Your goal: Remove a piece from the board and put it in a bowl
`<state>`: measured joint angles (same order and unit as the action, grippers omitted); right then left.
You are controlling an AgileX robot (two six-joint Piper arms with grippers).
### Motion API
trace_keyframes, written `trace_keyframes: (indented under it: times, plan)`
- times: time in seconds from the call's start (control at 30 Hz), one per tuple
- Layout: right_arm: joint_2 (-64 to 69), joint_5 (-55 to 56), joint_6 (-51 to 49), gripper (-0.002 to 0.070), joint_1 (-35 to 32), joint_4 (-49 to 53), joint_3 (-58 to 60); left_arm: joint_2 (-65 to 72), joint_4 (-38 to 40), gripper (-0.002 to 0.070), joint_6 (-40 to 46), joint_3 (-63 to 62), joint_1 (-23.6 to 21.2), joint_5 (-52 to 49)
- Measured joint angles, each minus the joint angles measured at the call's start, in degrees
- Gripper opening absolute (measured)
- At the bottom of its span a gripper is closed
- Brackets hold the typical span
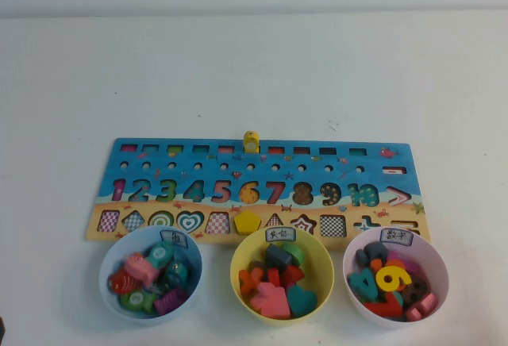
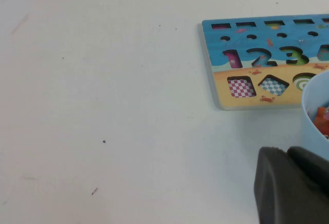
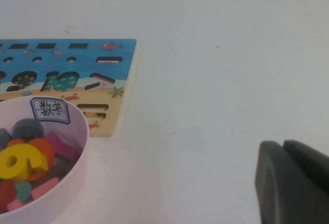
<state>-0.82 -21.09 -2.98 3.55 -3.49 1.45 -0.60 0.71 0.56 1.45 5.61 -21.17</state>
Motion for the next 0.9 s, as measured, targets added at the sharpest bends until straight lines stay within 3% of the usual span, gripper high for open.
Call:
trace_keyframes:
  times: [0.9]
  plan:
    - [0.0, 0.0, 0.0, -0.0017, 0.0, -4.28, 0.0, 0.0, 0.0, -0.0003, 0.0, 0.0, 0.0, 0.0]
